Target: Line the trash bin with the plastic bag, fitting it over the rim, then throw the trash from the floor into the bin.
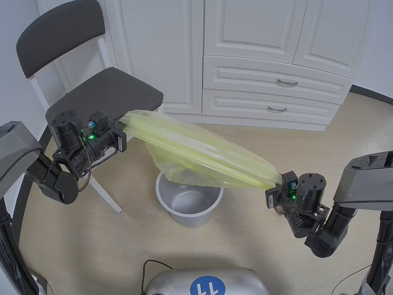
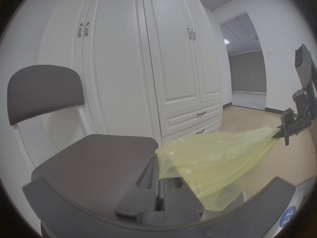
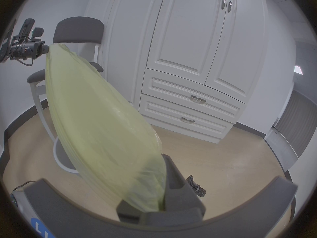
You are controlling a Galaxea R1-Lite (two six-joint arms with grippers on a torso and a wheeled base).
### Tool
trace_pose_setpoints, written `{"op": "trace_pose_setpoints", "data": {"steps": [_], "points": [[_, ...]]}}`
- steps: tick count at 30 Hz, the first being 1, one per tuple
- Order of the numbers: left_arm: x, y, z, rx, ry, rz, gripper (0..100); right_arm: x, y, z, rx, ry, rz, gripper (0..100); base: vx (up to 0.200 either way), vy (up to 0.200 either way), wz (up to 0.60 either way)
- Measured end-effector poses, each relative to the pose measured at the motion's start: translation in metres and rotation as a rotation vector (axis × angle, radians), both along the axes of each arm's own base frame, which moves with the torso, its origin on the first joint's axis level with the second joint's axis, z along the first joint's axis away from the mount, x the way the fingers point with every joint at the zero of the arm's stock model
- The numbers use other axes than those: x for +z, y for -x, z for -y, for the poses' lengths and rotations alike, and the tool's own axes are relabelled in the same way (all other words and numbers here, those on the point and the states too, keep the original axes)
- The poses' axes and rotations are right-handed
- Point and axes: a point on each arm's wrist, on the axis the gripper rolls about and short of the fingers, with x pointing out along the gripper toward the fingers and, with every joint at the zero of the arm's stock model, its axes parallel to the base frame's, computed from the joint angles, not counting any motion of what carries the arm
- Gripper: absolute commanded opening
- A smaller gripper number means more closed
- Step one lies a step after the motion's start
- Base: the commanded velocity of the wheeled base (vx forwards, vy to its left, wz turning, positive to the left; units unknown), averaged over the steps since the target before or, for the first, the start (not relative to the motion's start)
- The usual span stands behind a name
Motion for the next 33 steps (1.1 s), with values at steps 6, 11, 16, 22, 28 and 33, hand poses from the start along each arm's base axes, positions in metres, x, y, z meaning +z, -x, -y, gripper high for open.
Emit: {"op": "trace_pose_setpoints", "data": {"steps": [6, 11, 16, 22, 28, 33], "points": [[0.002, 0.01, 0.01, -0.026, -0.001, 0.004, 0, 0.002, 0.0, 0.0, 0.0, -0.004, 0.004, 0, 0.0, 0.0, 0.0], [0.005, 0.026, 0.031, -0.091, -0.009, 0.027, 0, 0.011, 0.002, -0.003, 0.032, -0.025, 0.029, 0, 0.0, 0.0, 0.0], [0.008, 0.036, 0.039, -0.121, -0.017, 0.086, 0, 0.026, 0.01, -0.008, 0.101, -0.06, 0.063, 0, 0.0, 0.0, 0.0], [0.01, 0.046, 0.053, -0.173, -0.005, 0.139, 0, 0.05, 0.036, -0.019, 0.266, -0.144, 0.102, 0, 0.0, 0.0, 0.0], [0.006, 0.059, 0.072, -0.242, 0.005, 0.149, 0, 0.06, 0.052, -0.025, 0.342, -0.228, 0.107, 0, 0.0, 0.0, 0.0], [-0.001, 0.068, 0.086, -0.291, 0.001, 0.125, 0, 0.061, 0.057, -0.037, 0.384, -0.302, 0.098, 0, 0.0, 0.0, 0.0]]}}
